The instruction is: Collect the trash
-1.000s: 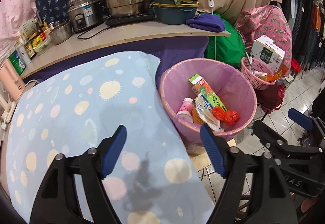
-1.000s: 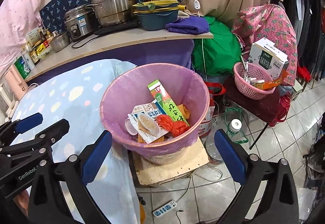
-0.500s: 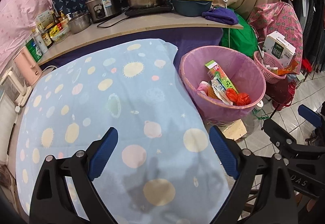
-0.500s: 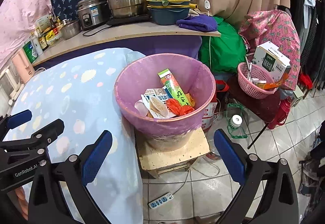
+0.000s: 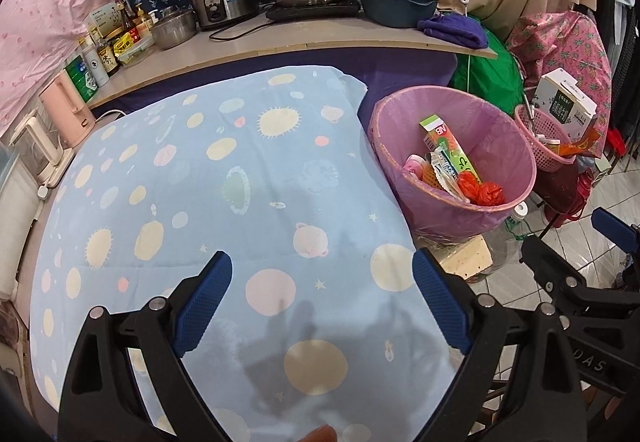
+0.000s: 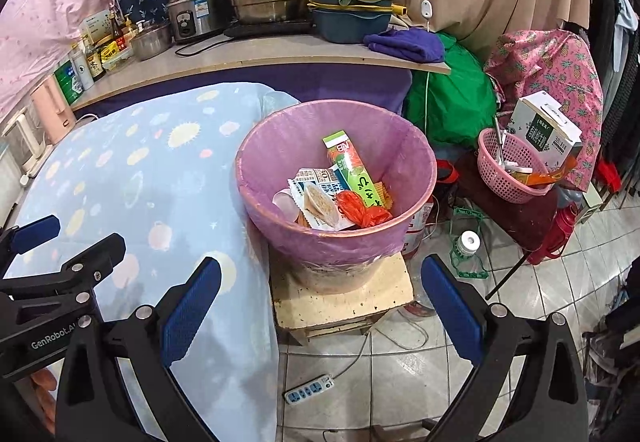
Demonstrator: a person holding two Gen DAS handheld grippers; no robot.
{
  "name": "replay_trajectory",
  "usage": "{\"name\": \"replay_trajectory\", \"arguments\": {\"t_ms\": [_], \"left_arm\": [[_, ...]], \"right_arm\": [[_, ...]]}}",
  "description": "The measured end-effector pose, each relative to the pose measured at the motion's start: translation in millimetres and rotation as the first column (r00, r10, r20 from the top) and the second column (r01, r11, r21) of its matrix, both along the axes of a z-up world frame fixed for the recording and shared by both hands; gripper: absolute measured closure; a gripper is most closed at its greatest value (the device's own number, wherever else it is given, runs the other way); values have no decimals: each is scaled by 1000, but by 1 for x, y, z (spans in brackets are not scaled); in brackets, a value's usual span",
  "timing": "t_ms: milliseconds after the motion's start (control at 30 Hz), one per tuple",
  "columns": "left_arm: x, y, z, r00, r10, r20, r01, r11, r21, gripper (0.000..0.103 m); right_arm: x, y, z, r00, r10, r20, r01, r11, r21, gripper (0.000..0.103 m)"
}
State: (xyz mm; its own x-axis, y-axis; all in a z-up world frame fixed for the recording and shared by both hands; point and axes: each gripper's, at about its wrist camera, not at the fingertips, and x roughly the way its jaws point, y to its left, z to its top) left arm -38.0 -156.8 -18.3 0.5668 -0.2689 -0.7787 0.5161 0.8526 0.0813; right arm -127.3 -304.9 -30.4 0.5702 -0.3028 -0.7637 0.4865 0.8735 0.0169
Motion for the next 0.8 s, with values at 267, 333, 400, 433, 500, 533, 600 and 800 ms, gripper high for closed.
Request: {"name": "replay_trajectory", "arguments": {"t_ms": [267,333,400,433,500,533,600,800], "left_arm": [[12,-10,-1,1000,2,-5,-1,1000,8,16],[16,-13,-2,1000,1,-6,-1,1000,11,16],[20,-16,-3,1000,0,-10,1,1000,11,16],[21,-17,-3,1000,-1,-12,1,1000,11,16],[24,-20,-3,1000,-9,-15,9,1000,12,16],[25,-22,-4,1000,-13,-16,14,1000,14,16],[25,-25,-4,1000,-22,-16,23,1000,17,16],[25,-33,-5,998,-55,-14,55,998,21,16]], "right_arm": [[12,-11,-4,1000,-1,-5,1,1000,10,6],[16,-14,-5,1000,-2,-7,3,1000,13,6],[19,-17,-6,1000,-3,-9,3,1000,13,6],[20,-18,-5,1000,-4,-11,4,1000,12,6],[22,-20,-6,1000,-6,-16,7,1000,7,6],[23,-21,-6,1000,-8,-18,8,1000,7,6],[23,-23,-6,1000,-13,-22,13,1000,8,6],[21,-30,-8,999,-32,-34,33,999,6,6]]}}
